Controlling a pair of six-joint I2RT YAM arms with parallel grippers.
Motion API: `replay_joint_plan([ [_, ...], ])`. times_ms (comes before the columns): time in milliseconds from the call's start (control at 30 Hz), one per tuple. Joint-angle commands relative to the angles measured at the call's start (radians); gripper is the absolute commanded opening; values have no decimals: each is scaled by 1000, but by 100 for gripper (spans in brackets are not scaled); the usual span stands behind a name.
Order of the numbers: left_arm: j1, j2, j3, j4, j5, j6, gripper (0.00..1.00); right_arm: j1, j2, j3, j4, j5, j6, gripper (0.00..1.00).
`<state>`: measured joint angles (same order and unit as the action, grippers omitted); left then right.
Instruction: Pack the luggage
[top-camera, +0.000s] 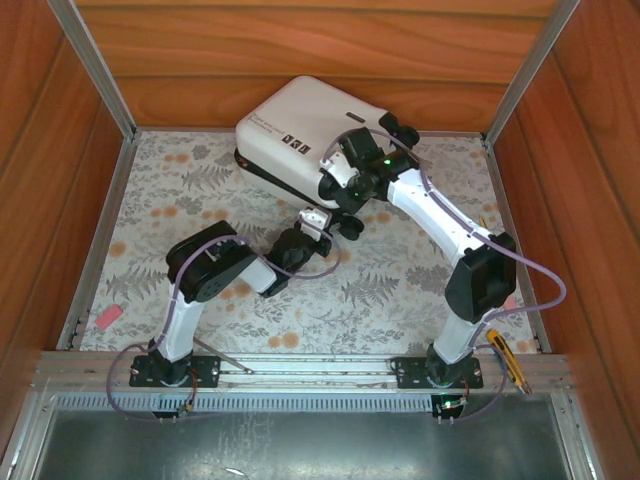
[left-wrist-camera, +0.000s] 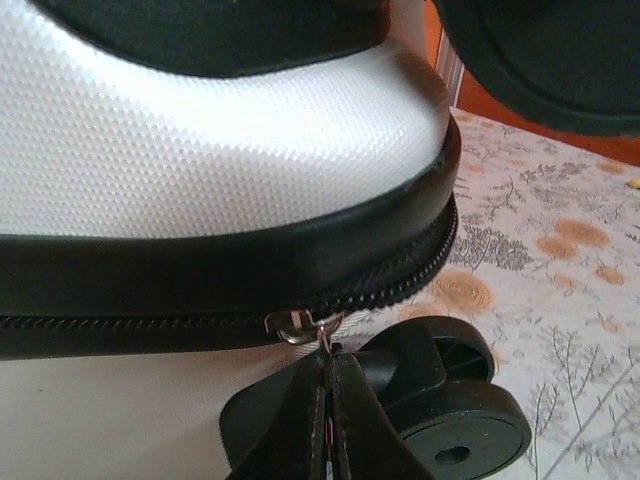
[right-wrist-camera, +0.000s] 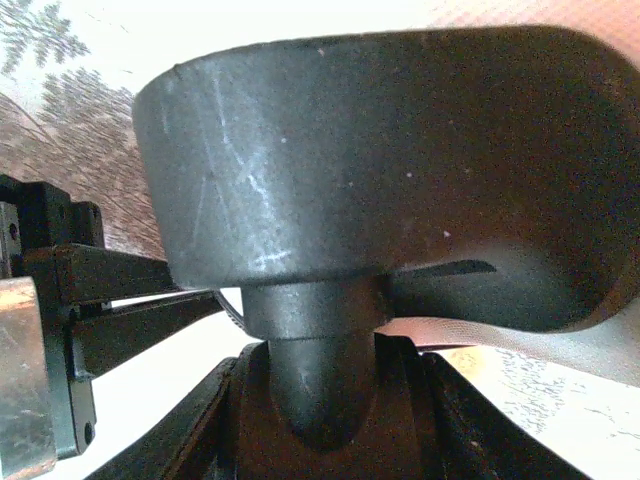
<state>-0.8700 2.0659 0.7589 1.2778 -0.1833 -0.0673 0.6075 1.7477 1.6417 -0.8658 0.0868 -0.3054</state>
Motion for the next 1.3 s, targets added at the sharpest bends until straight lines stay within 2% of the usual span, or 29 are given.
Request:
replay_joint_plan([
  [0, -18, -123, -35, 141, 106, 86, 0, 17, -55, 14, 155, -103, 162, 0],
  [233, -33, -224, -161, 140, 118, 133, 0, 32, -14, 95, 112, -274, 365, 0],
  [433, -60, -265, -201, 141, 100, 164, 0, 83, 77, 181, 53, -240, 324, 0],
  [667, -133, -221, -152, 141, 38, 210, 0, 86, 163, 243, 129, -464, 396, 0],
  [867, -208, -173, -98, 141, -99, 286, 0, 111, 239, 312, 159, -584, 465, 0],
  [967, -251, -130, -48, 140, -171, 328, 0, 130, 266, 351, 157, -600, 485, 0],
  [1133, -292, -23, 63, 141, -369, 377, 0, 176, 318, 453, 118, -616, 523, 0],
  [1267, -294, 37, 109, 141, -431, 366, 0, 222, 351, 508, 121, -631, 582, 0],
])
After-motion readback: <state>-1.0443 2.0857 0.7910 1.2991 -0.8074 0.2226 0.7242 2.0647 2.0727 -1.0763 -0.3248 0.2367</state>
